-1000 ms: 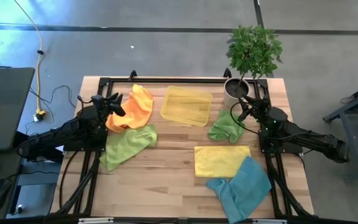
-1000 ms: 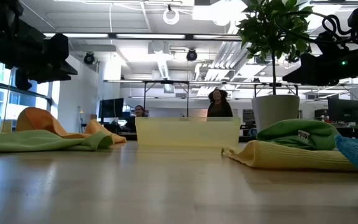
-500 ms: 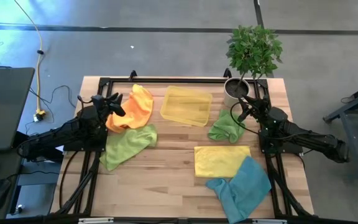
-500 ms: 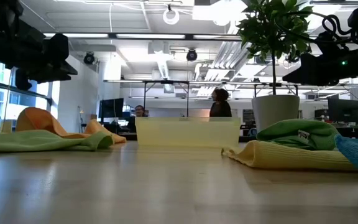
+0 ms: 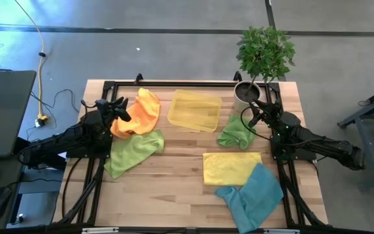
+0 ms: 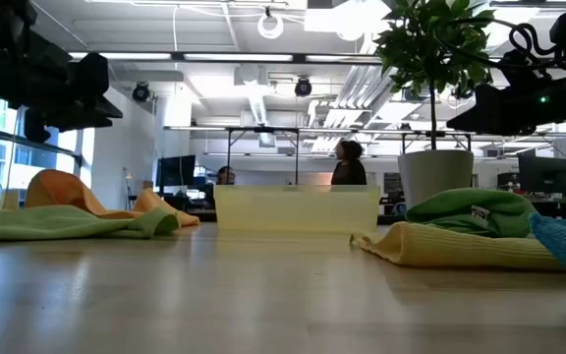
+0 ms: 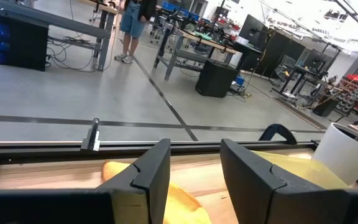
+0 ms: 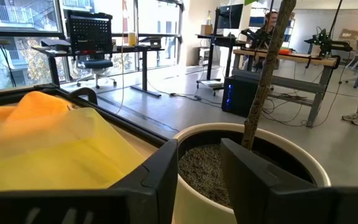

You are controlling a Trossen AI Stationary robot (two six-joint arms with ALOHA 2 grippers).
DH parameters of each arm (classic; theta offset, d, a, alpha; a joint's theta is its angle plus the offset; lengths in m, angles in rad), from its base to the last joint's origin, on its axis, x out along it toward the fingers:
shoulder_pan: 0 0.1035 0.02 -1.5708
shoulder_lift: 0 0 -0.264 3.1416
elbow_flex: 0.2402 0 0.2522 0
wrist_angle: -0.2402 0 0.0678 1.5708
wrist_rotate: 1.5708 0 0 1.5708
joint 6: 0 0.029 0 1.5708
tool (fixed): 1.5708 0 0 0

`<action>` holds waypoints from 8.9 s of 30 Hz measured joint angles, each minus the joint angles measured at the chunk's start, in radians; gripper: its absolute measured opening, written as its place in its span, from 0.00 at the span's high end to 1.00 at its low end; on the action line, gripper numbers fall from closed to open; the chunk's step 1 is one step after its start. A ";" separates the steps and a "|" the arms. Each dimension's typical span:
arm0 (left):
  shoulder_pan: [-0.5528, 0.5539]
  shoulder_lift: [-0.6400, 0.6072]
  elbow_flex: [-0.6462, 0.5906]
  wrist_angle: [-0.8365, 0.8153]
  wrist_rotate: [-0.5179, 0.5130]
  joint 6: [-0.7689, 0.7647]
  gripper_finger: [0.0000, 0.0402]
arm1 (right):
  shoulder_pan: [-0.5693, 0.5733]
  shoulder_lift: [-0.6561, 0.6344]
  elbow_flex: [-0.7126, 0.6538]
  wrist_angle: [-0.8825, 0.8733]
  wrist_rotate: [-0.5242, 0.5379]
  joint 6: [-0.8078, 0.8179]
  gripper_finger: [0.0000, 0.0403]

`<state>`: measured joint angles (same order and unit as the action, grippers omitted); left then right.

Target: Fold microfiber towels

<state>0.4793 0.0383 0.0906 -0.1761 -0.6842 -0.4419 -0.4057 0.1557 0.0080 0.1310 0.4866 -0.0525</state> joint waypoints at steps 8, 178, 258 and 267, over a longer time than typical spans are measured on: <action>0.000 0.000 0.000 0.000 0.000 0.000 0.67 | 0.000 0.000 0.000 0.000 0.000 0.000 0.72; -0.386 1.377 0.742 0.718 0.815 -0.060 0.67 | 0.624 1.019 1.047 -0.685 -0.223 0.483 0.79; -0.685 1.640 0.789 0.225 0.364 -0.121 0.67 | 0.710 1.428 0.958 -0.834 -0.313 0.744 0.79; -0.641 1.803 0.790 0.298 0.416 -0.121 0.67 | 0.710 1.450 0.958 -0.866 -0.338 0.771 0.79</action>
<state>-0.1613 1.8412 0.8806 0.1215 -0.2679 -0.5632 0.3038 1.6055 0.9665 -0.7352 0.1489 0.7181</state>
